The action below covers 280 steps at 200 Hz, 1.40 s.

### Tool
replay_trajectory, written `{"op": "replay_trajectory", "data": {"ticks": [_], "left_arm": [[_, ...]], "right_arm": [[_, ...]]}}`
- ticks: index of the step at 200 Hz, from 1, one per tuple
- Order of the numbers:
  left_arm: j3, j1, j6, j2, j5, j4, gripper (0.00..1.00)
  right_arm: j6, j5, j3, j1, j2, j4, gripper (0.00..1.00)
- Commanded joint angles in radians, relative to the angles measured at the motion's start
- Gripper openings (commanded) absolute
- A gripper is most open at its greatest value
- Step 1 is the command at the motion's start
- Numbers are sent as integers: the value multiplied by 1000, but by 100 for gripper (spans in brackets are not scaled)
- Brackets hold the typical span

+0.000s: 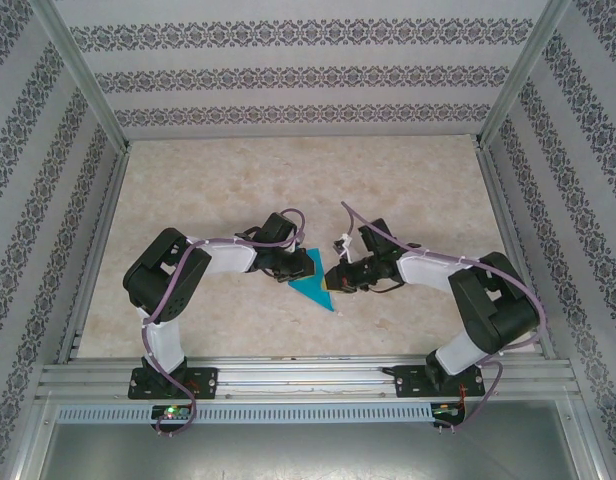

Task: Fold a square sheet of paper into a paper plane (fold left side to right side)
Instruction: Fold the wing for the third time at the center of the table.

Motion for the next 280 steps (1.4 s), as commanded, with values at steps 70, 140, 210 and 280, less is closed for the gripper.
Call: {"op": "replay_trajectory", "data": {"ticks": [70, 140, 210, 280], "left_arm": [[-34, -1, 4, 26, -49, -64, 16], [-35, 1, 1, 26, -55, -63, 16], [-35, 4, 0, 25, -58, -65, 15], [-35, 5, -2, 24, -58, -68, 15]], "right_arm": [[11, 20, 5, 35, 90, 15, 0], [-20, 55, 5, 50, 114, -36, 0], [-28, 68, -7, 61, 118, -59, 0], [-53, 99, -9, 70, 124, -103, 0]]}}
